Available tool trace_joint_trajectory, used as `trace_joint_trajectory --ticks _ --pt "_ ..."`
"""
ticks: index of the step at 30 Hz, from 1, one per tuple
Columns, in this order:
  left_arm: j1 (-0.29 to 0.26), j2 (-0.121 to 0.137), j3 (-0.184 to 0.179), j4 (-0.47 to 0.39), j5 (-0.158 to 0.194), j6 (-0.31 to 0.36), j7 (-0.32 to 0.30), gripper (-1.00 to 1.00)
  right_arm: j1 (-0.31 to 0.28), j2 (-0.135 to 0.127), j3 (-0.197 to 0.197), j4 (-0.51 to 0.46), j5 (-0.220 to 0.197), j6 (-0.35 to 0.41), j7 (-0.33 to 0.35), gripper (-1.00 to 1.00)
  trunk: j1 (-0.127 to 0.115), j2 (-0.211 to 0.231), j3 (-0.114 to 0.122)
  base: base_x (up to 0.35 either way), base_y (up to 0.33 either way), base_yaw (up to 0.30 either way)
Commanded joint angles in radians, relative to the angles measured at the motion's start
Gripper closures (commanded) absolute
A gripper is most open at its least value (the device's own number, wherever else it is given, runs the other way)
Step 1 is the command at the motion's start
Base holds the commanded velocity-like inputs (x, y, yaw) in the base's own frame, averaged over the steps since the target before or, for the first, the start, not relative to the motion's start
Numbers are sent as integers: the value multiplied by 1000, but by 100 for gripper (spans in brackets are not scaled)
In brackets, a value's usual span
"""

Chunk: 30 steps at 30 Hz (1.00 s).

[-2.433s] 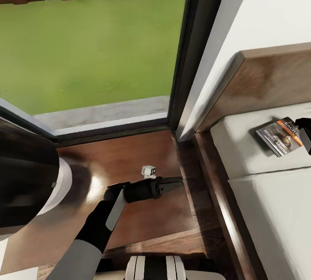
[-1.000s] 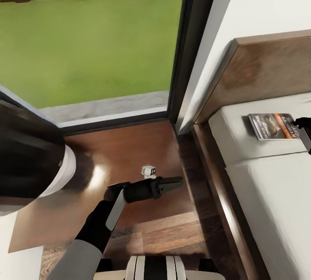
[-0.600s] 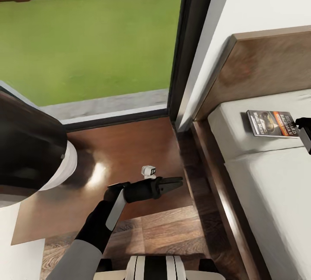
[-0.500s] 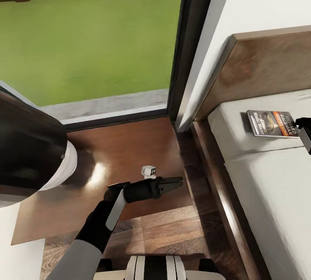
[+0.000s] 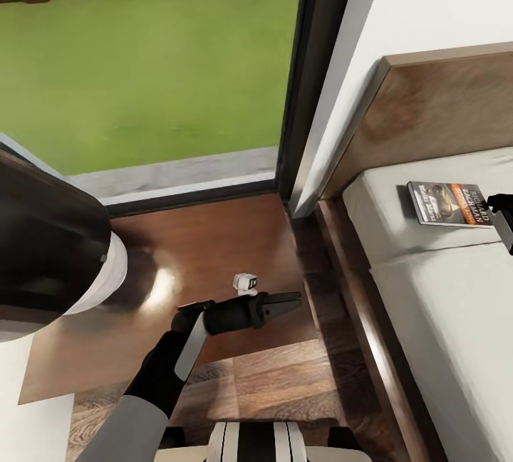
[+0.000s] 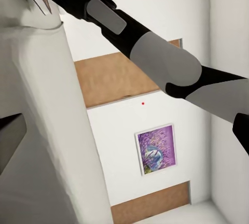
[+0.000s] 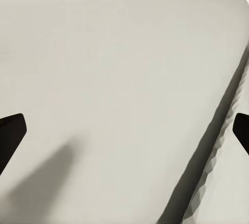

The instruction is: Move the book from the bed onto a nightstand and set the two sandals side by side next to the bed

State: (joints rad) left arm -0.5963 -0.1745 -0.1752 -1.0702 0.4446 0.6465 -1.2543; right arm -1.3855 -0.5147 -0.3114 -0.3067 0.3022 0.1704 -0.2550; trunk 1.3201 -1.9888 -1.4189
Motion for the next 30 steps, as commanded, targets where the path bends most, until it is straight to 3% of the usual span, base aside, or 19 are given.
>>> trace_joint_trajectory --ticks 1,30 --pt "0 0 -1 1 5 10 -1 -100 0 1 -6 9 3 4 2 -100 0 0 -1 0 0 0" --pt "0 0 -1 3 5 10 0 -100 0 1 -6 10 3 14 2 -100 -111 203 90 0 0 0"
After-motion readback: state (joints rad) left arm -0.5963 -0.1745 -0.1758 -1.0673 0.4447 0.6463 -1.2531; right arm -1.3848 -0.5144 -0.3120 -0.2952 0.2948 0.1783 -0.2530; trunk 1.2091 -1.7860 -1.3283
